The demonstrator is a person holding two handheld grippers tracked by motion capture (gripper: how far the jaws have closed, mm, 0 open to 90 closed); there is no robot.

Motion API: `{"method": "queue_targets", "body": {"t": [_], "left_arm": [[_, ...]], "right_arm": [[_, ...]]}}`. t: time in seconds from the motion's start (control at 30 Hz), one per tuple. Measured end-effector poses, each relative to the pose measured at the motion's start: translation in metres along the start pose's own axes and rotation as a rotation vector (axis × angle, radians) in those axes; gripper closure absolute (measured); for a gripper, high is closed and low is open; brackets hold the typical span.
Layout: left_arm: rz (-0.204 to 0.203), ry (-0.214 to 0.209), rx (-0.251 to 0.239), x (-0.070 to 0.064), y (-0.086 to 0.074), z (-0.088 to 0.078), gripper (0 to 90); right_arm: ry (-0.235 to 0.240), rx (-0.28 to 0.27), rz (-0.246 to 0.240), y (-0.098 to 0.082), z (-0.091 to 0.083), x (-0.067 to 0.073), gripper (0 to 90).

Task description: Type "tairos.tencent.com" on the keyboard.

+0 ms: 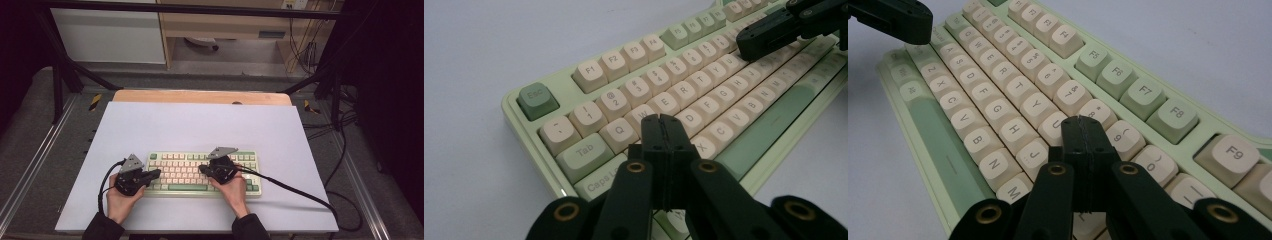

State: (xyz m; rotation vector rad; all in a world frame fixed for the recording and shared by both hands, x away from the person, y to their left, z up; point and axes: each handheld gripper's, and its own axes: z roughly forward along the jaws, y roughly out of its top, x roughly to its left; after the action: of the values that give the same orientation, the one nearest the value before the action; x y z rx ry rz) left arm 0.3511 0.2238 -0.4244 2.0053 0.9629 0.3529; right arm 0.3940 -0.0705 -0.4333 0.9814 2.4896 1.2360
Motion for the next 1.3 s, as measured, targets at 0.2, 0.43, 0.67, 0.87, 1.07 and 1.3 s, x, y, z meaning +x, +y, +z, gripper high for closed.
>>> {"method": "queue_targets", "body": {"t": [0.2, 0.43, 0.67, 0.87, 1.07, 1.3], "left_arm": [[0.000, 0.001, -0.002, 0.000, 0.000, -0.001, 90.0], [-0.001, 0.001, -0.006, 0.000, 0.000, -0.001, 90.0], [0.002, 0.001, -0.007, -0.001, 0.001, -0.002, 90.0], [0.004, -0.001, -0.006, -0.002, 0.001, -0.001, 90.0], [0.010, -0.002, -0.007, -0.005, 0.003, -0.001, 90.0], [0.027, -0.001, -0.006, -0.011, 0.011, 0.004, 90.0]], "right_arm": [[0.005, -0.017, -0.013, 0.005, -0.013, -0.001, 90.0], [-0.002, -0.015, -0.031, 0.010, -0.030, -0.001, 90.0], [-0.004, -0.004, -0.021, 0.003, -0.044, -0.006, 90.0], [-0.008, 0.000, -0.016, -0.008, -0.056, -0.012, 90.0], [-0.007, 0.005, 0.000, -0.021, -0.066, -0.017, 90.0], [-0.011, 0.009, 0.013, -0.035, -0.078, -0.023, 90.0]]}}
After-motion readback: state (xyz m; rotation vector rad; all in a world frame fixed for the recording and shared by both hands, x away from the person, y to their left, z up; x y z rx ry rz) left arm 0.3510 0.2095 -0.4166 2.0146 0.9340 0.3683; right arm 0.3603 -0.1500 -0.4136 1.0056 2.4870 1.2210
